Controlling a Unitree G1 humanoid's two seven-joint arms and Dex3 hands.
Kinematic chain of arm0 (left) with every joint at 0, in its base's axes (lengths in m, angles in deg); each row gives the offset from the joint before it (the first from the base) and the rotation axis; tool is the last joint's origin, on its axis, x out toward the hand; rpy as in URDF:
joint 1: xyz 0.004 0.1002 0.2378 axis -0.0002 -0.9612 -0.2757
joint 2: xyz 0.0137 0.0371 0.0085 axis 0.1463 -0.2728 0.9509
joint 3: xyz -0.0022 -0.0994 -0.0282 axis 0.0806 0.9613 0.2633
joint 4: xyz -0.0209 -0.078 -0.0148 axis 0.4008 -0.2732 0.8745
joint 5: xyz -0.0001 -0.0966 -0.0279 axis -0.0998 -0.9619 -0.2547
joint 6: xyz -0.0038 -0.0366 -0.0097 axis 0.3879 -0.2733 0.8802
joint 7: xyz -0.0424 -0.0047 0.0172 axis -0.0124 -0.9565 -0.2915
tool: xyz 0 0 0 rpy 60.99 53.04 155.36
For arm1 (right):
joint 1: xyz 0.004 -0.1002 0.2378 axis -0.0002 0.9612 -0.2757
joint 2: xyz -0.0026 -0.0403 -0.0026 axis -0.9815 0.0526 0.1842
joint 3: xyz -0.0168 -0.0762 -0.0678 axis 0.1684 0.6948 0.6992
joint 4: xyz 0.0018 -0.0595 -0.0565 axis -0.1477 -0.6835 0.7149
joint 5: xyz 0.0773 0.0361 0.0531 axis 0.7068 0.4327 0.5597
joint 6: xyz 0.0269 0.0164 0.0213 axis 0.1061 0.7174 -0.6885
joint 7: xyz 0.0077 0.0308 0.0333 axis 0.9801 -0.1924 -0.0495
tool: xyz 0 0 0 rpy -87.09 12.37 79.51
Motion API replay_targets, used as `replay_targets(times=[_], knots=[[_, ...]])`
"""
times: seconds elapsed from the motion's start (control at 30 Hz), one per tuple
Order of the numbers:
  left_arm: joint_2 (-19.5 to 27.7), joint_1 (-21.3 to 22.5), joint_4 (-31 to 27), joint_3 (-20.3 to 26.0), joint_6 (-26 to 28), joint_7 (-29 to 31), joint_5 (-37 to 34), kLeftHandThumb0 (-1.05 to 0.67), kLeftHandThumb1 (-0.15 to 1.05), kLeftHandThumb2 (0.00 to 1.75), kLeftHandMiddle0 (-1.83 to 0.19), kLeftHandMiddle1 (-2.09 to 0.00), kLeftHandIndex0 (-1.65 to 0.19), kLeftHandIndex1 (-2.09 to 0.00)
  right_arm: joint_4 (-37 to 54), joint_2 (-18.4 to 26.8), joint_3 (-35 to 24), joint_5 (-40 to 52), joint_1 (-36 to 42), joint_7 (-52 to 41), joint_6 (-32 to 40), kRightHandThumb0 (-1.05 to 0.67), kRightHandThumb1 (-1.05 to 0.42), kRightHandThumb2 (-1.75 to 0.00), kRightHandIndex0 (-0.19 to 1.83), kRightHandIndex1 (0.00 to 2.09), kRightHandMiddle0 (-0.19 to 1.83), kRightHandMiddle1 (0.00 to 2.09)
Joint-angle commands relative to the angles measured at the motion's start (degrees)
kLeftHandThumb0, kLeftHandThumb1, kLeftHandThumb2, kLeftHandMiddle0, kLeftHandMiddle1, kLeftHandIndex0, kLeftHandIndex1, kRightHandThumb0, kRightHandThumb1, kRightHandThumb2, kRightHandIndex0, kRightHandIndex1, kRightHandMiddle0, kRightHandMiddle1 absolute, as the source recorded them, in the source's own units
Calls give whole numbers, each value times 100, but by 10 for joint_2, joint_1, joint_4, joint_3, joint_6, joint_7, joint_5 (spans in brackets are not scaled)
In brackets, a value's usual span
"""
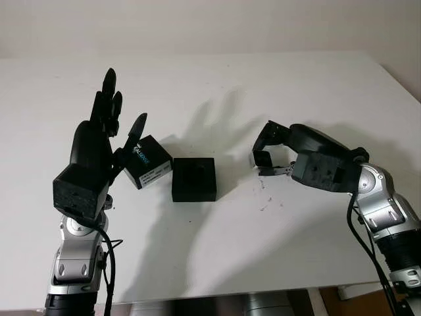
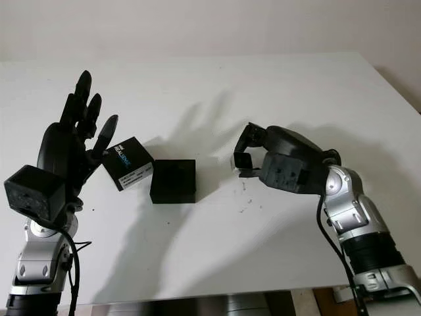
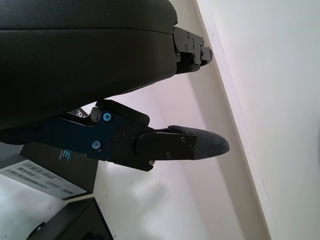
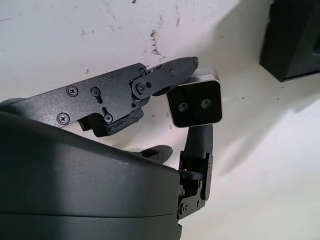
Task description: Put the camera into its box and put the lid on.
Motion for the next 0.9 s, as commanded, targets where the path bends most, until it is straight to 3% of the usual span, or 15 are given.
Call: replay_targets(times=[0.0,0.4,0.87], knots=[[-3,-5,-12,-2,2,0,-2,-64,105,32,-10,-5,-4,-5,30,-3,-8,5,2,-6,13,-32,-105,-10,29,4,16,194],[-8,-2,-13,-5,2,-5,-1,-63,105,33,-10,-6,-3,-5,102,-14,-7,30,0,-45,73,-31,-105,-7,33,6,17,198],[-18,4,-12,-11,3,-12,-2,-64,105,32,-10,-5,-3,-5,181,-78,4,26,9,-14,172,-30,-105,-12,36,7,14,202]])
